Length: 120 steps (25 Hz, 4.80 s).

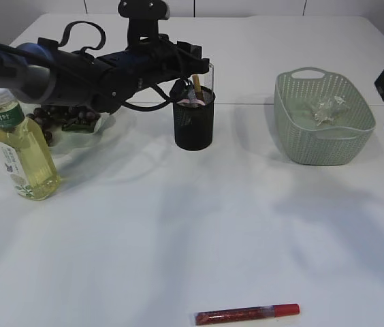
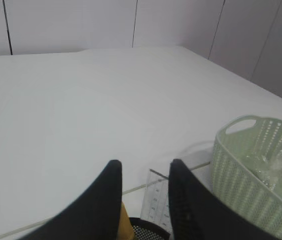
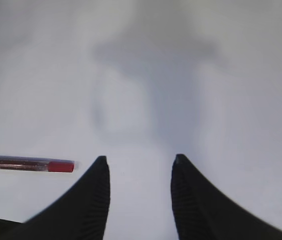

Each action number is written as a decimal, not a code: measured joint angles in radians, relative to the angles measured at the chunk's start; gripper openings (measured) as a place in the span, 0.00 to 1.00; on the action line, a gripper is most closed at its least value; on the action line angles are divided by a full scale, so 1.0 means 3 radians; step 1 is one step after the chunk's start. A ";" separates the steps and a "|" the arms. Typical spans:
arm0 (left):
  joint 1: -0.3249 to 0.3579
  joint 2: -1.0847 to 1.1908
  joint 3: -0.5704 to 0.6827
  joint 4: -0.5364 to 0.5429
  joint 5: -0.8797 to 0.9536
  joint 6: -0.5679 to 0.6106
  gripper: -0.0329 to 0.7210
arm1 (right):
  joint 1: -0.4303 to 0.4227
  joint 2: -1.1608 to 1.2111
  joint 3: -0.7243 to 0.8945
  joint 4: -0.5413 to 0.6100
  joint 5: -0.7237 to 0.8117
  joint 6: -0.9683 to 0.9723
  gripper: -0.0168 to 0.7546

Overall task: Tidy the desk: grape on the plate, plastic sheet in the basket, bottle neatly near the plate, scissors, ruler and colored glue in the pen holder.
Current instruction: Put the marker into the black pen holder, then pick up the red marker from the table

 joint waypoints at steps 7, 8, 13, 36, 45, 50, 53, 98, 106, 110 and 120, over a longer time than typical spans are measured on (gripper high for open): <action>0.0000 -0.0322 0.0000 0.0026 0.0890 0.0000 0.36 | 0.0000 0.0000 0.0000 0.0000 0.0000 0.0000 0.45; 0.0000 -0.0376 0.0000 0.0034 0.1068 0.0000 0.36 | 0.0000 0.0000 0.0000 0.0000 0.0000 0.0000 0.45; -0.0089 -0.0560 -0.0014 0.0041 0.1854 0.0000 0.36 | 0.0000 0.0000 0.0000 0.0000 0.0000 0.0000 0.45; -0.0794 -0.0617 -0.0207 -0.1109 0.5305 0.1597 0.36 | 0.0000 0.0000 0.0000 0.0072 0.0000 0.0013 0.45; -0.1267 -0.0617 -0.0212 -0.1149 0.5407 0.1852 0.36 | 0.0000 -0.0079 0.0000 -0.0153 0.0000 0.0013 0.45; -0.1508 -0.0617 -0.0212 -0.1153 0.5407 0.1858 0.36 | -0.0025 -0.0229 0.0006 -0.0448 0.0000 0.0013 0.45; -0.1612 -0.0617 -0.0212 -0.1153 0.5393 0.1858 0.36 | -0.0136 -0.0244 0.0006 -0.0491 0.0000 0.0013 0.45; -0.1888 0.0129 -0.0233 -0.0703 0.4804 0.1860 0.36 | -0.0404 -0.0204 0.0006 -0.0505 0.0000 0.0013 0.45; -0.1888 0.0163 -0.0233 -0.0691 0.4797 0.1860 0.36 | -0.0404 -0.0204 0.0006 -0.0503 0.0000 0.0013 0.45; -0.1888 0.0189 -0.0233 -0.0684 0.4792 0.1865 0.36 | -0.0404 -0.0204 0.0006 -0.0503 0.0000 0.0013 0.45; -0.1888 0.0189 -0.0233 -0.0651 0.4792 0.1865 0.34 | -0.0404 -0.0204 0.0006 -0.0503 0.0000 0.0013 0.45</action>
